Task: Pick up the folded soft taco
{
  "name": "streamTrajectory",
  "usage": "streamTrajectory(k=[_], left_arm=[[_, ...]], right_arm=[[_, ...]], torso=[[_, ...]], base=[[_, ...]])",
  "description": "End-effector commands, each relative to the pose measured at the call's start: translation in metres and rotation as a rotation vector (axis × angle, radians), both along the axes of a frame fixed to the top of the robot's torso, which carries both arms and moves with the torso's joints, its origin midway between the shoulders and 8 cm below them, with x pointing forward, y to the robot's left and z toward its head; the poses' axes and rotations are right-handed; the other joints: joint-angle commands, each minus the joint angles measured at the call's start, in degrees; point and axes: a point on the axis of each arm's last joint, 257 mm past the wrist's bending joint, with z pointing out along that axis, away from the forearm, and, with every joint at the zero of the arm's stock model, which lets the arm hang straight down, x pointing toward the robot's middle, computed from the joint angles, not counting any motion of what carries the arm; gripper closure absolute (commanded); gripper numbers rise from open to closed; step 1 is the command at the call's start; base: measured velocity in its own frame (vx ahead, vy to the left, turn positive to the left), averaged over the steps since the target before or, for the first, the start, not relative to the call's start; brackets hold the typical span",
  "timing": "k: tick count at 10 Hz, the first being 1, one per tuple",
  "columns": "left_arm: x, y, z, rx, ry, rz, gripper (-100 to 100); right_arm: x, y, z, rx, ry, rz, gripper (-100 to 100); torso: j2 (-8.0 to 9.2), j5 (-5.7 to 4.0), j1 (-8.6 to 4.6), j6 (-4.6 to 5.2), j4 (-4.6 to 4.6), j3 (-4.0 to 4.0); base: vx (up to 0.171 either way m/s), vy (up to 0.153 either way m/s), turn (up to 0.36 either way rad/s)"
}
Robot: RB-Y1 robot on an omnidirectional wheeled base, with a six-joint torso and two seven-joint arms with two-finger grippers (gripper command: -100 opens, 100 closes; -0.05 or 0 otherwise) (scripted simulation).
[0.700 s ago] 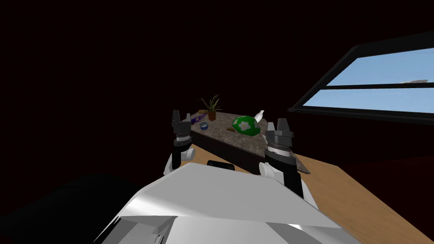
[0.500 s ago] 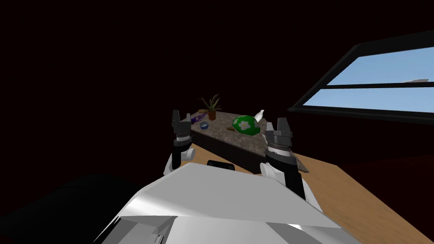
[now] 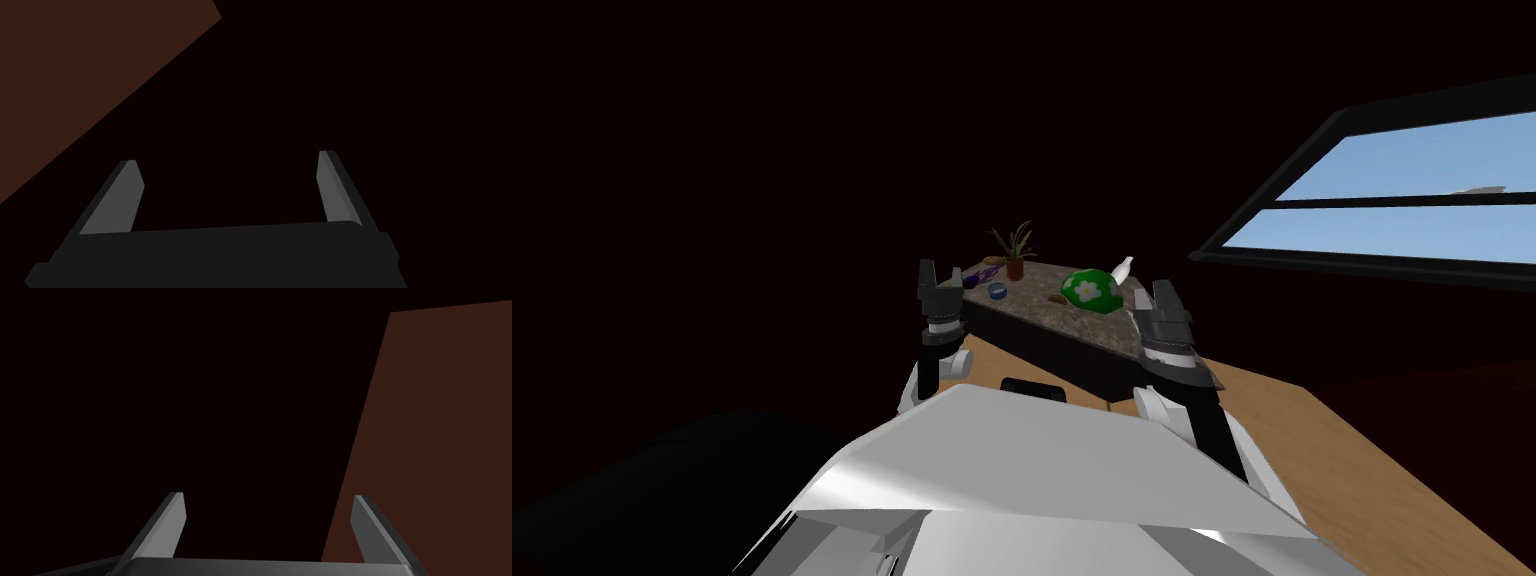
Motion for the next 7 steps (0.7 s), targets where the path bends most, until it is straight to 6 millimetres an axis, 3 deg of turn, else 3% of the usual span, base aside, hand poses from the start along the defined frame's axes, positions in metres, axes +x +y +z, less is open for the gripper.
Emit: streamTrajectory(k=[1,7], left_arm=[[0.000,0.000,0.000,0.000,0.000,0.000,0],[0.000,0.000,0.000,0.000,0.000,0.000,0]], right_arm=[[0.004,0.004,-0.006,-0.044,0.015,0.022,-100],[0.016,0.015,-0.029,-0.179,0.072,0.082,-100]], torso=[[0.00,0.00,0.00,0.00,0.00,0.00],[-0.12,0.01,0.08,-0.01,-0.02,-0.07]], base=[[-0.114,0.007,0.082],[-0.074,0.011,0.069]])
